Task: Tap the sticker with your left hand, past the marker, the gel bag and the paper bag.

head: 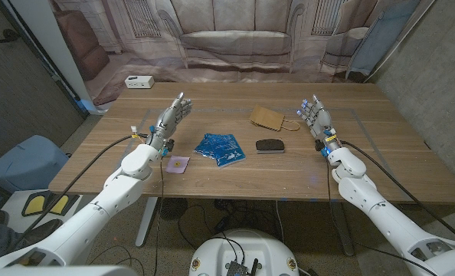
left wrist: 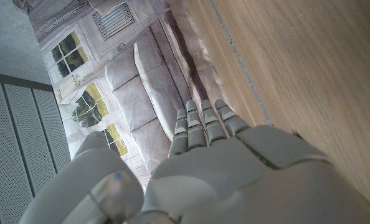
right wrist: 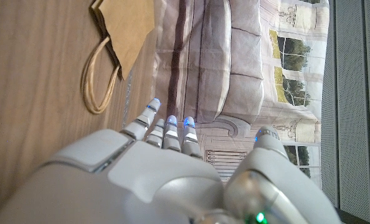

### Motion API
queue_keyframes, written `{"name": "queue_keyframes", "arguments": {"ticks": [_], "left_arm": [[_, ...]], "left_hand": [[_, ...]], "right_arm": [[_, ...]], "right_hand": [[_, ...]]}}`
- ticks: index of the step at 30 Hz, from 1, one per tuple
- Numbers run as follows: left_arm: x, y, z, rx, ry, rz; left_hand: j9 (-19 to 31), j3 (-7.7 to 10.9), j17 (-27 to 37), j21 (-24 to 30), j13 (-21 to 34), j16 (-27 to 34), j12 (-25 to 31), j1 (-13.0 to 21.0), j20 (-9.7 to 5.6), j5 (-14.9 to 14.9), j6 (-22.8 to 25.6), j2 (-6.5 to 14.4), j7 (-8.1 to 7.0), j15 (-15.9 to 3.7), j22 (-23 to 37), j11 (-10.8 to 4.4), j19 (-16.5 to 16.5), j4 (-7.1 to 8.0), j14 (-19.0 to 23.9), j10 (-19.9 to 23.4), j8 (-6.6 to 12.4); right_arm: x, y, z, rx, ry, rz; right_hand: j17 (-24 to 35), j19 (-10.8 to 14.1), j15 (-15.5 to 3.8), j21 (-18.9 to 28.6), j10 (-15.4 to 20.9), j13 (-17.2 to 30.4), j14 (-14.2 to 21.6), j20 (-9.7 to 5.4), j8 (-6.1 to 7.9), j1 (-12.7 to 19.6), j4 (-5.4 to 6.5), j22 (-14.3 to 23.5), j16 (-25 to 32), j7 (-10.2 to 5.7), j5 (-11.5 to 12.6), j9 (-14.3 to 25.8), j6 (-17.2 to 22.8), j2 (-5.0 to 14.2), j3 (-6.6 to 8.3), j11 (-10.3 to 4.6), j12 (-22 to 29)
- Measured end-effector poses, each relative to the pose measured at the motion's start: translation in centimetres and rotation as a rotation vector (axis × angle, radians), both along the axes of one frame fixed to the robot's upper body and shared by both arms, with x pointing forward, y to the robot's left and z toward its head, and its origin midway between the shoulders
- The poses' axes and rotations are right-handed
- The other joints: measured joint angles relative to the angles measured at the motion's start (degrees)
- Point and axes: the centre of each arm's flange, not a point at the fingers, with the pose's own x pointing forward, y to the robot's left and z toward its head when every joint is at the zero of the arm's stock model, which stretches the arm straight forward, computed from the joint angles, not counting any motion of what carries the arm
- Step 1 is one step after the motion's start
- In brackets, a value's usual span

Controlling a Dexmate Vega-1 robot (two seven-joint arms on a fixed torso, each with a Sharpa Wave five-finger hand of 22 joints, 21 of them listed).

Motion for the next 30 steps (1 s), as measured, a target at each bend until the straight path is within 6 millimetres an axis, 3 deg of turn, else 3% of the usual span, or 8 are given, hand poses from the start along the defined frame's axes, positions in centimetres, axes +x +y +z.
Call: {"name": "queue_keyframes", "arguments": {"ticks": [5, 10, 20, 30], "left_arm": [[-0.4, -0.2, -0.6, 0.007, -0.01, 0.01], [-1.3, -0.1, -1.1, 0.015, -0.027, 0.026], [-3.2, 1.8, -1.4, 0.016, -0.094, 0.081], [-3.8, 3.3, -1.9, 0.022, -0.098, 0.108]], "left_hand": [[0.0, -0.24, 0.0, 0.0, -0.3, 0.0, 0.4, 0.0, 0.11, 0.0, 1.7, 0.0, 0.07, -0.22, 0.0, 0.03, 0.8, -0.24, 1.1, 1.3, 0.45], [0.0, -0.47, 0.0, 0.3, -0.6, 0.0, 0.4, 0.0, 0.23, 0.0, 2.4, 0.0, -0.07, -0.3, 0.0, -0.42, 1.5, -0.47, 1.7, 1.8, 0.45], [0.0, -0.47, -0.1, 0.6, -0.9, 0.0, 0.9, 0.3, 0.06, 0.0, 4.1, -0.3, 0.25, -0.31, 0.0, -0.39, 2.8, -0.47, 3.2, 3.5, 0.89], [0.0, -0.71, 0.0, 0.6, -1.1, 0.0, 0.9, 0.3, 0.28, 0.4, 4.4, -0.3, -0.06, -0.31, 0.0, -0.62, 3.2, -0.71, 3.8, 3.9, 0.9]], "right_arm": [[0.0, -0.4, -0.1, -0.009, 0.0, 0.0], [-0.3, -0.5, -0.1, -0.007, 0.003, -0.007], [-0.5, 0.1, -0.4, 0.0, 0.017, -0.027], [-0.6, 0.0, -0.5, 0.01, 0.024, -0.063]], "right_hand": [[0.0, 0.0, 0.0, -0.4, 0.0, 0.0, 0.0, 0.0, 0.0, 0.0, 0.0, 0.0, 0.0, -1.04, 0.0, 0.1, 1.0, 0.0, 0.0, 0.0, -0.1], [0.0, 0.0, 0.0, -0.4, 0.0, 0.0, 0.0, 0.0, 0.22, 0.0, 0.0, 0.0, 0.0, -1.03, 0.0, 0.2, 1.6, 0.0, 0.0, 0.0, -0.1], [0.0, 0.0, 0.0, -0.9, 0.0, 0.0, 0.0, 0.0, 0.22, 0.0, 0.01, 0.0, 0.0, -1.03, 0.0, 0.2, 1.6, 0.0, 0.0, 0.0, -0.1], [0.0, 0.0, 0.0, -0.9, 0.0, 0.0, 0.0, 0.0, 0.22, 0.0, 0.01, 0.0, 0.0, -1.03, 0.0, 0.2, 1.6, 0.0, 0.0, 0.0, -0.1]]}}
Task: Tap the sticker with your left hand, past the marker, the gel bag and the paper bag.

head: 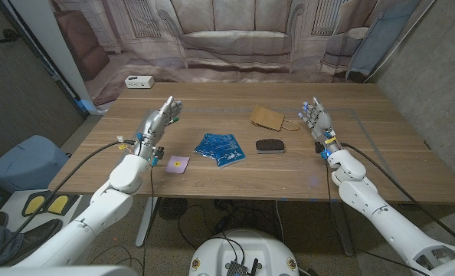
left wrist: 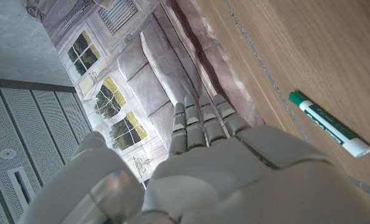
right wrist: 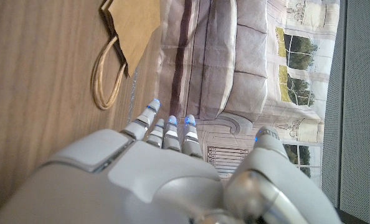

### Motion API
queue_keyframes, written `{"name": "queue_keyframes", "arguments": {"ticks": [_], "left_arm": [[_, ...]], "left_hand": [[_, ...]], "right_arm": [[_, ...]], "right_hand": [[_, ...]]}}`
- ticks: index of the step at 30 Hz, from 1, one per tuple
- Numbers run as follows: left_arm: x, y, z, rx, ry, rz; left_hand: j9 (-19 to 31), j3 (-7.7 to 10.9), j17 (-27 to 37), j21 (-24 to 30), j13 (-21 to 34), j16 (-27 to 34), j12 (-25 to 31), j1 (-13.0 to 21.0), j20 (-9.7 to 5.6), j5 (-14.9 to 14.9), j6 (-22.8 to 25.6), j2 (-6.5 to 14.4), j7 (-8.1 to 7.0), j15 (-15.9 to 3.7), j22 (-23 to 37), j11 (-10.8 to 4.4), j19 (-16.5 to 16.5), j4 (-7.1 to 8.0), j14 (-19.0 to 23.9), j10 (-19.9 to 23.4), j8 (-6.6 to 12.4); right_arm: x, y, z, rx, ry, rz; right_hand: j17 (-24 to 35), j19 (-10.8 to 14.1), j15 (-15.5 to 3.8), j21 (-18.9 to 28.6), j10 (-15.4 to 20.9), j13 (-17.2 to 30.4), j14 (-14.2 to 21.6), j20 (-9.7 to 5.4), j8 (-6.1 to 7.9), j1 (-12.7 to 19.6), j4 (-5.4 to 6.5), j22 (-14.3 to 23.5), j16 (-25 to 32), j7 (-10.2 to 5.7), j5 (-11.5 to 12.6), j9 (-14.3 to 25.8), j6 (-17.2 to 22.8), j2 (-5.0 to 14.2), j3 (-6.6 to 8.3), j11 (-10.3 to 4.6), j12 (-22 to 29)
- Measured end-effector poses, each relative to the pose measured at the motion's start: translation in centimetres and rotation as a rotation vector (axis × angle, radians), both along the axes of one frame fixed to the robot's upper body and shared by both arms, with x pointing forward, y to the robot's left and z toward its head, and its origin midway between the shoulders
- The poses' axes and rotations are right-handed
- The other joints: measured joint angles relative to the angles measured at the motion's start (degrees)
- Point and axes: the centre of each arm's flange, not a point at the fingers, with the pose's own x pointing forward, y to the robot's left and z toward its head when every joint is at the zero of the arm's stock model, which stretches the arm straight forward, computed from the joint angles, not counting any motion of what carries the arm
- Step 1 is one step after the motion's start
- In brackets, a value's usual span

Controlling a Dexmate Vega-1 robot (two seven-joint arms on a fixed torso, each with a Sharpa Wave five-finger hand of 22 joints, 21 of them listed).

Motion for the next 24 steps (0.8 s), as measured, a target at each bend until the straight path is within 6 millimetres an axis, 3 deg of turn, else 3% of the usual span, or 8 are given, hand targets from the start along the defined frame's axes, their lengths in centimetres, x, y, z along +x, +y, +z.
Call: {"name": "queue_keyframes", "arguments": {"ticks": [24], "left_arm": [[-2.3, 2.1, -1.0, 0.038, -0.045, 0.024]], "left_hand": [[0.0, -0.24, 0.0, 0.0, -0.3, 0.0, 0.0, 0.3, 0.3, 0.0, 1.1, -0.3, 0.11, 0.0, 0.0, 0.21, 1.5, -0.24, 1.2, 1.0, 0.0]], "right_arm": [[-1.4, 1.3, -0.7, 0.014, 0.002, -0.022]], "right_hand": [[-0.3, 0.2, 0.43, -0.4, 0.6, 0.0, 0.0, 0.22, 0.0, -0.3, -0.24, 0.0, 0.0, -0.33, 0.0, 0.0, 0.3, 0.31, -0.24, 0.0, -0.3]]}}
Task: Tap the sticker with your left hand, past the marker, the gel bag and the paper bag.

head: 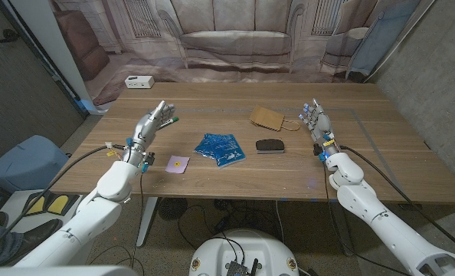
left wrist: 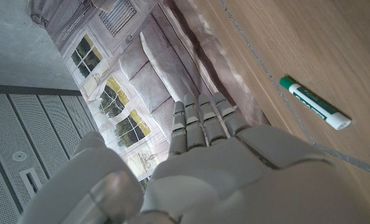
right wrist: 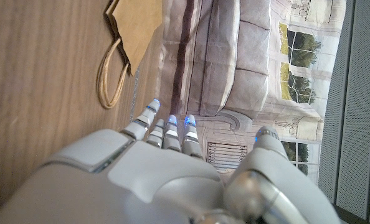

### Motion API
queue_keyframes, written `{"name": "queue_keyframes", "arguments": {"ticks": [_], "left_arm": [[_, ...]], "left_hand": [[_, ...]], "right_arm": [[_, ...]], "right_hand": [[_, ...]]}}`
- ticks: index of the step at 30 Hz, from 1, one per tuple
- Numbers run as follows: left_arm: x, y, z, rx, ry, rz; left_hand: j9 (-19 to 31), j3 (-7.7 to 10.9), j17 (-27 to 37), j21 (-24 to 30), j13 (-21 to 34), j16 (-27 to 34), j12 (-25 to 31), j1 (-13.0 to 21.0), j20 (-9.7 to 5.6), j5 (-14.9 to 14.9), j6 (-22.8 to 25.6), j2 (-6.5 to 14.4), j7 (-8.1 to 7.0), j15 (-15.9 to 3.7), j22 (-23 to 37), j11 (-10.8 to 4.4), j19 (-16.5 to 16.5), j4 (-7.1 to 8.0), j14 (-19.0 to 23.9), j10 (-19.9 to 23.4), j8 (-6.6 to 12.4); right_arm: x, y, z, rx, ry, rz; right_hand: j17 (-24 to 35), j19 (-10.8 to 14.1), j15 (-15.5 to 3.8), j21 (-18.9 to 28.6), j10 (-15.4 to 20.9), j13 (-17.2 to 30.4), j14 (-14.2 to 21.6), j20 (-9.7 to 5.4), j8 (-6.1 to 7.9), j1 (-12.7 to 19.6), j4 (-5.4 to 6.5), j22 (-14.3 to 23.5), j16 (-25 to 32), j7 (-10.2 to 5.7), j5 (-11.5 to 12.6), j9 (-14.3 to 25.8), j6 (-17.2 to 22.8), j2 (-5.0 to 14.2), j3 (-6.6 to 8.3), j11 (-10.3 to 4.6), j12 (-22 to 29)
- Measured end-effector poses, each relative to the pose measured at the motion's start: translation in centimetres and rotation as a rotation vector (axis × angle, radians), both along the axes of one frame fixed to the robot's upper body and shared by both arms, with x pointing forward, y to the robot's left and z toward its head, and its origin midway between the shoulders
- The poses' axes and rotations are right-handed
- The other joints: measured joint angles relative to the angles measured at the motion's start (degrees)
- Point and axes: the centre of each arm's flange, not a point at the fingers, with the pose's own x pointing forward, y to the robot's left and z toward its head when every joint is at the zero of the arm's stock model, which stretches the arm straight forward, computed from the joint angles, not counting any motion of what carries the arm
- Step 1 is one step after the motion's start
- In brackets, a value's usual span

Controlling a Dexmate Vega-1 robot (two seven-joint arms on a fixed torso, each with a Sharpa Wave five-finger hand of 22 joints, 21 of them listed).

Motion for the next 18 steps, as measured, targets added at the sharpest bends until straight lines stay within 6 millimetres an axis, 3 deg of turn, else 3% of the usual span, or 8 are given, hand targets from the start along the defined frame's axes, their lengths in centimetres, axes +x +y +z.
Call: {"name": "queue_keyframes", "arguments": {"ticks": [18], "left_arm": [[-1.9, 1.4, -1.8, 0.002, 0.004, 0.022]], "left_hand": [[0.0, -0.24, 0.0, 0.0, -0.3, 0.0, 0.0, 0.0, 0.25, 0.0, 1.1, 0.0, 0.02, 0.02, 0.0, 0.1, 1.4, -0.23, 1.1, 0.7, 0.0]], "right_arm": [[-0.4, 0.7, -0.3, 0.003, 0.003, -0.013]], "right_hand": [[0.0, 0.0, -0.01, -0.5, 0.0, 0.0, 0.0, 0.0, 0.0, 0.0, 0.0, 0.0, 0.0, 0.02, 0.0, 0.0, 0.0, 0.0, 0.0, 0.0, 0.0]]}}
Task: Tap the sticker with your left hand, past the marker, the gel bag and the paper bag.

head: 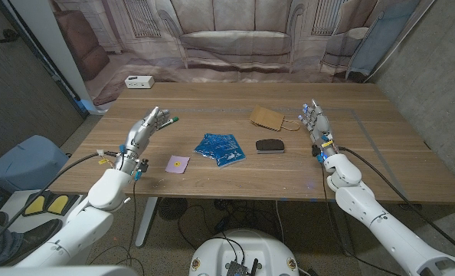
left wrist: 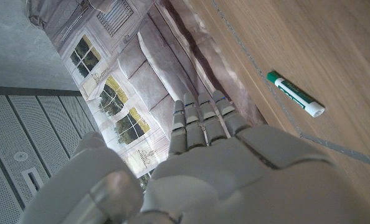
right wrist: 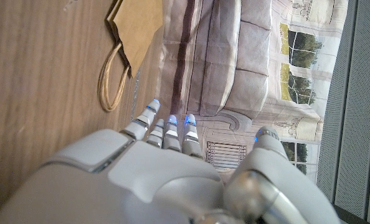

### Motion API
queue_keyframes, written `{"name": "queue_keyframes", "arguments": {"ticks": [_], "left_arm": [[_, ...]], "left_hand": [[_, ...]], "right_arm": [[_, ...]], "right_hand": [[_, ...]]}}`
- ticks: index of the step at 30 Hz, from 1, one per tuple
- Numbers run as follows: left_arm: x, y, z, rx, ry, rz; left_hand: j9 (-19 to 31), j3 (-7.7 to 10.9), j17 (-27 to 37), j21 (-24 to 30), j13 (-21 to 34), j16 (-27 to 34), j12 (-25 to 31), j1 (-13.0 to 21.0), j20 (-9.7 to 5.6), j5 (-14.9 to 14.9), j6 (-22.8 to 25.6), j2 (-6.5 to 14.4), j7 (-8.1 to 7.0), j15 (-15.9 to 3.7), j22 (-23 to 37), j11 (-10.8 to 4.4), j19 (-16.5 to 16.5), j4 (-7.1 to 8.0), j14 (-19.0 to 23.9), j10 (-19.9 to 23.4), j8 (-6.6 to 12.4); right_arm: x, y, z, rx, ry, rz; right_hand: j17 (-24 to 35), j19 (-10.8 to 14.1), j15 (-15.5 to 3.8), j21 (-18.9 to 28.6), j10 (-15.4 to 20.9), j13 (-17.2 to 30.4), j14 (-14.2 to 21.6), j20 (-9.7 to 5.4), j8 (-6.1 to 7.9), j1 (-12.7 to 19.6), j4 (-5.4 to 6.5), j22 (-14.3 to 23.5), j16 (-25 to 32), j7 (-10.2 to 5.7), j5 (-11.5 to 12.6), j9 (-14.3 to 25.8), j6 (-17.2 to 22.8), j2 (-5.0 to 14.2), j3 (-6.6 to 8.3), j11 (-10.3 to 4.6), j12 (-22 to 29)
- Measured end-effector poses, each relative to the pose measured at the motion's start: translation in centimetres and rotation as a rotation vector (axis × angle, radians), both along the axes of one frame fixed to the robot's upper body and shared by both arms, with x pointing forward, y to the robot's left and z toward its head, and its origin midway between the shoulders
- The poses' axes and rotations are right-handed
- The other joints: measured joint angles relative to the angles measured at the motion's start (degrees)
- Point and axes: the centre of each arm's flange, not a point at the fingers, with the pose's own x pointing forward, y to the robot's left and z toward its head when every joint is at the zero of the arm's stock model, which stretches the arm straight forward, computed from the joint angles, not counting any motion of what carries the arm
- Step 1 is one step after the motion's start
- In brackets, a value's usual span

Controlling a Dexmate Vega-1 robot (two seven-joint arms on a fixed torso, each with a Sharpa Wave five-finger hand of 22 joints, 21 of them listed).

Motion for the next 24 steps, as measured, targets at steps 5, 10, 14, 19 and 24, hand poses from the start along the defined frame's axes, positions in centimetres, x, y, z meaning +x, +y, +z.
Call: {"name": "queue_keyframes", "arguments": {"ticks": [5, 10, 14, 19, 24], "left_arm": [[-0.6, 0.2, -0.5, -0.002, -0.003, 0.001], [-0.9, 0.5, -1.2, -0.005, 0.005, 0.004], [-1.4, 0.6, -1.7, -0.01, 0.001, 0.004], [-1.8, 0.9, -2.4, -0.017, 0.009, 0.01], [-2.4, 1.2, -2.9, -0.025, 0.002, 0.017]], "left_hand": [[0.0, 0.0, 0.0, 0.0, 0.0, 0.0, 0.0, 0.0, -0.06, 0.0, 0.2, 0.0, 0.18, -0.02, 0.0, 0.22, 0.4, 0.0, 0.4, 0.2, 0.0], [0.0, 0.0, 0.0, 0.4, -0.1, 0.0, 0.0, 0.0, 0.19, 0.0, 0.2, 0.0, 0.18, 0.21, 0.0, 0.0, 0.8, 0.0, 0.6, 0.6, -0.29], [0.0, 0.0, 0.0, 0.4, -0.3, 0.0, 0.0, 0.0, 0.1, 0.0, 0.2, 0.0, 0.18, -0.01, 0.0, 0.0, 1.2, 0.0, 1.0, 0.6, -0.29], [0.0, 0.0, 0.0, 0.4, -0.3, 0.0, 0.0, 0.0, 0.0, 0.0, 0.5, 0.0, 0.49, 0.2, 0.0, 0.0, 1.5, 0.0, 1.2, 0.6, -0.29], [0.0, -0.17, 0.0, 0.4, -0.3, 0.0, 0.0, 0.0, 0.2, 0.0, 0.8, 0.0, 0.18, 0.02, 0.0, 0.0, 1.7, -0.17, 1.5, 0.6, -0.29]], "right_arm": [[-0.2, 0.5, -0.1, -0.002, 0.0, 0.004], [-0.2, 0.6, -0.1, -0.003, 0.0, 0.0], [-0.5, 0.9, -0.2, -0.001, -0.001, 0.003], [-0.6, 0.9, -0.3, 0.0, -0.001, -0.002], [-0.9, 1.1, -0.5, 0.003, -0.004, -0.002]], "right_hand": [[0.0, 0.0, 0.0, -0.4, 0.0, 0.0, 0.0, 0.0, 0.0, 0.0, 0.0, 0.0, 0.0, 0.0, 0.0, 0.0, 0.0, 0.0, 0.0, 0.0, 0.0], [0.0, 0.3, 0.0, -0.4, 0.0, 0.0, 0.0, 0.31, -0.39, 0.0, 0.0, 0.0, 0.0, 0.0, 0.0, 0.0, 0.0, 0.0, 0.0, 0.0, 0.0], [0.0, 0.3, 0.0, -0.4, 0.0, 0.0, 0.0, 0.31, -0.39, 0.0, 0.0, 0.0, 0.0, 0.0, 0.0, 0.0, 0.0, 0.0, 0.0, 0.0, 0.0], [0.0, 0.3, -0.01, -0.4, 0.0, 0.0, 0.0, 0.31, -0.39, 0.0, 0.0, 0.0, 0.0, 0.0, 0.0, 0.0, 0.0, 0.0, 0.0, 0.0, 0.0], [0.0, 0.3, -0.22, -0.7, 0.0, 0.1, 0.2, 0.31, -0.39, 0.0, 0.0, 0.0, 0.0, 0.0, 0.0, 0.0, 0.0, 0.0, 0.0, 0.0, 0.0]]}}
